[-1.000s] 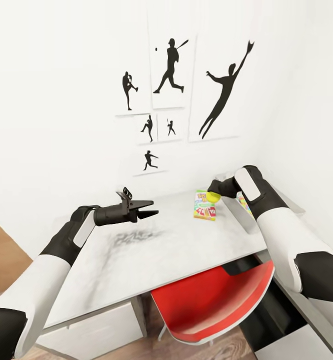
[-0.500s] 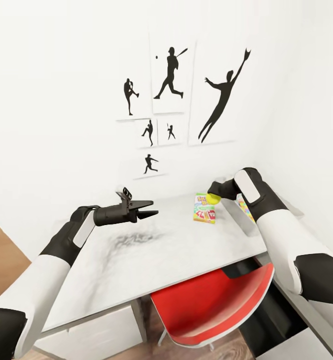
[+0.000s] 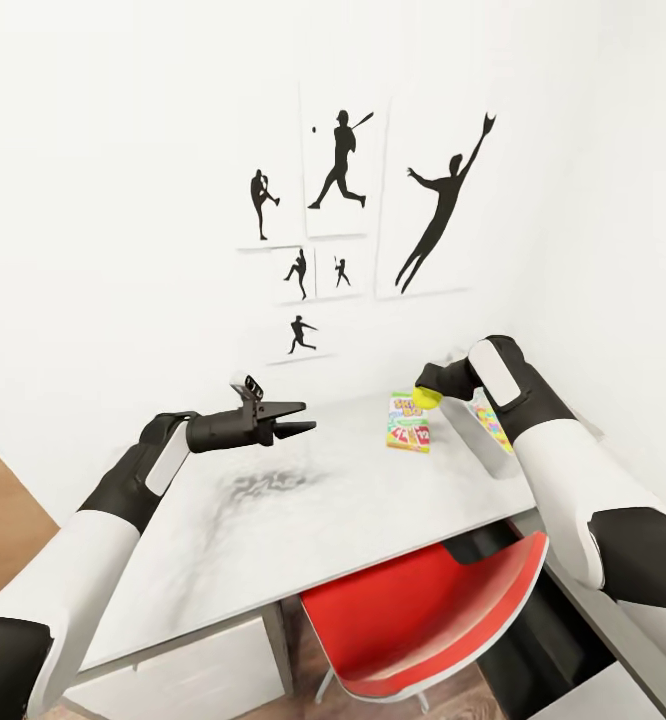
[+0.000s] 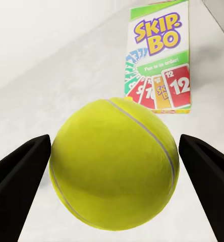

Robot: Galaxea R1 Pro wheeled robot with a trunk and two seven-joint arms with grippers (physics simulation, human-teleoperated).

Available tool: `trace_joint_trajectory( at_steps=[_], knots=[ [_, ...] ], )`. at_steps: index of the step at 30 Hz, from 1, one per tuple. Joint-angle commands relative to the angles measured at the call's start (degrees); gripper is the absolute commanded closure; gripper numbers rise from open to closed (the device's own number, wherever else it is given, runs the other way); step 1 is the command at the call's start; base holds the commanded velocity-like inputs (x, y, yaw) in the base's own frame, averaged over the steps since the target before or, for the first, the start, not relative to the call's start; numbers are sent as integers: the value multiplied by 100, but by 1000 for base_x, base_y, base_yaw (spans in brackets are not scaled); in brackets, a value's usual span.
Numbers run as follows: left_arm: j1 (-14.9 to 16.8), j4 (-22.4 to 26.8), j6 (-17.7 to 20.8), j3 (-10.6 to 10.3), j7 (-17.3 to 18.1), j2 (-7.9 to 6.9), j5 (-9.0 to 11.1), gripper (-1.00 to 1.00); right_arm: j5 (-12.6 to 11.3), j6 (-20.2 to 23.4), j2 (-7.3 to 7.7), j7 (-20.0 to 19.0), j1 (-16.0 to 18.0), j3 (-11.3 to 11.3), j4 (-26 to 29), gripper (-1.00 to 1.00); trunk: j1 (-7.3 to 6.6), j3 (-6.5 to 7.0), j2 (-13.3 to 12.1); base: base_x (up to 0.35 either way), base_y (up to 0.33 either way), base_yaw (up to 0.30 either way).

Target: Put all the toys in the child's room - the three board games (two on the bed and one on the table), the two jigsaw puzzles on the table, and the tennis ball on the table - inside the toy box on the table in the child's room.

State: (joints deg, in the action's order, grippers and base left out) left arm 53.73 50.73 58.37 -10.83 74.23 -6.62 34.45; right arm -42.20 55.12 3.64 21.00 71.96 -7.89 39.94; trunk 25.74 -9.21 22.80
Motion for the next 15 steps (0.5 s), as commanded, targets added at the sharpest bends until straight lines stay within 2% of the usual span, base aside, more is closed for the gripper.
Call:
trace_joint_trajectory(
  at_steps=[1,15],
  knots=[
    [7,-1,44,-15,12,-5,18,-100,-61,7,6,53,5,-30,5,100,4,-3,12,0,0,0],
    [6,-1,43,-19,3,17,18,-100,-61,7,5,53,3,-28,5,100,4,124,12,0,0,0]
  ],
)
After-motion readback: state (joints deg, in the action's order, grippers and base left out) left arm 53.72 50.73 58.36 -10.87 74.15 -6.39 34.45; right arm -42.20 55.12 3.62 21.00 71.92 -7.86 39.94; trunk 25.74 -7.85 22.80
